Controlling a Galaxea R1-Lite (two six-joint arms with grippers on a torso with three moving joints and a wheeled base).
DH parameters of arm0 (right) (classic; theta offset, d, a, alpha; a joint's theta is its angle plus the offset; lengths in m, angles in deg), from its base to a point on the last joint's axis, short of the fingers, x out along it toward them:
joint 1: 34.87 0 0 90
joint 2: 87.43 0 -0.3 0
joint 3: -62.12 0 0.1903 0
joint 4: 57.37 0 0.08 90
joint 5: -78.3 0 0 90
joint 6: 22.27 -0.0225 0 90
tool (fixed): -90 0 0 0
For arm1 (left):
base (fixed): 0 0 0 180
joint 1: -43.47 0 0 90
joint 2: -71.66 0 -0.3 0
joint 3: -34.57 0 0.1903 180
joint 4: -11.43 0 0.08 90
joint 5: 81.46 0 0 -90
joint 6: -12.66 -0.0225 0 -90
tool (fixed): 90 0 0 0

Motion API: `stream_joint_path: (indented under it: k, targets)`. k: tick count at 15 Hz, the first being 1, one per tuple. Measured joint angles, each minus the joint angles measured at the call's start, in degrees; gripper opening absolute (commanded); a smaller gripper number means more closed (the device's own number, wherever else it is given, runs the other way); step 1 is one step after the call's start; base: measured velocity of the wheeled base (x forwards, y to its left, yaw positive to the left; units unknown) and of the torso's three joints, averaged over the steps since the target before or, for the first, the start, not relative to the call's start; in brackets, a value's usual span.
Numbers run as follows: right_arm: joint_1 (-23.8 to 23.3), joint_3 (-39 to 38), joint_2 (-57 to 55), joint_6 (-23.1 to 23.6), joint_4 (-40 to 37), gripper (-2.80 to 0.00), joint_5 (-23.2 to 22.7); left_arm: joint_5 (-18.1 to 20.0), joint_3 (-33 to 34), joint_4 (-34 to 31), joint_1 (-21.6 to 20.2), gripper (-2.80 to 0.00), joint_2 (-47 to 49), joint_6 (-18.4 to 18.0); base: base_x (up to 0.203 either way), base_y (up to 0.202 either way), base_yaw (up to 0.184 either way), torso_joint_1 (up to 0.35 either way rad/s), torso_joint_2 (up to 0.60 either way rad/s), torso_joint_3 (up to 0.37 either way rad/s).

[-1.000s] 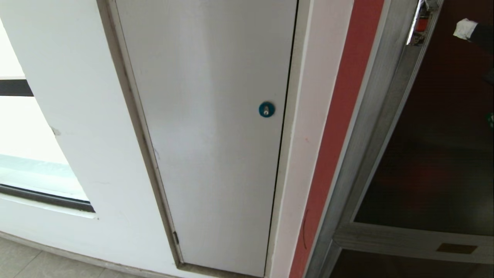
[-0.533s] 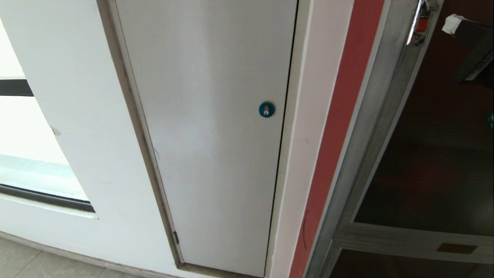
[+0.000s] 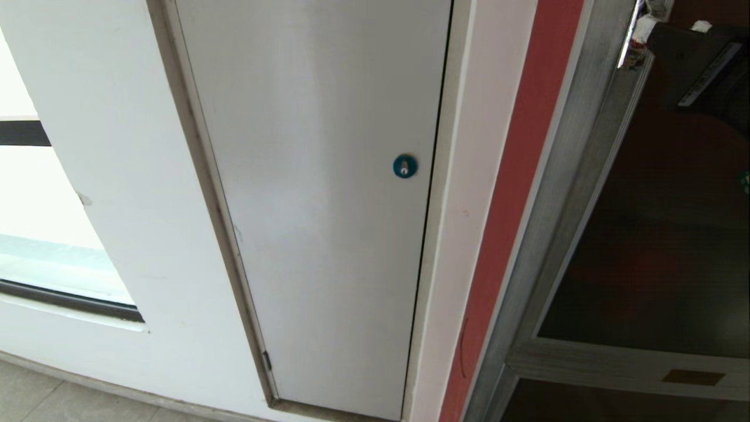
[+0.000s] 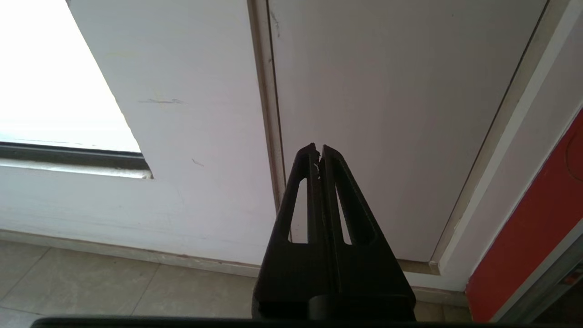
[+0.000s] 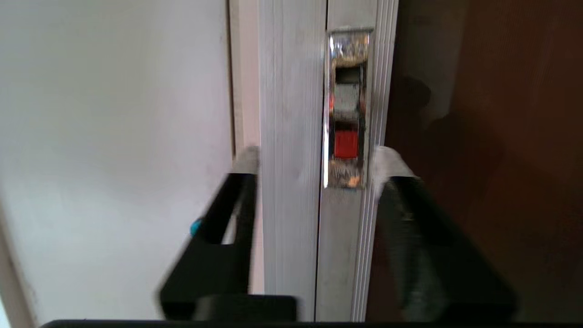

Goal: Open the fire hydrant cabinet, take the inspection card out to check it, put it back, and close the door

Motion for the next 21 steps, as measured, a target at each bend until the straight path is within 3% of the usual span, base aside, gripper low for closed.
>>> stream_joint_path:
  k: [9, 21]
  targets:
    - [-5.4, 3.1, -2.8, -0.2, 0.0, 0.00, 0.8, 0.0, 0.0, 0.0, 0.0, -2.80, 0.0, 0.0, 0.000, 0.000, 0.000, 0.000, 0.00, 0.000]
    - [-7.5, 7.3, -6.7, -0.3, 0.1, 0.00, 0.7, -0.1, 0.0, 0.0, 0.0, -2.80, 0.0, 0.0, 0.000, 0.000, 0.000, 0.000, 0.00, 0.000]
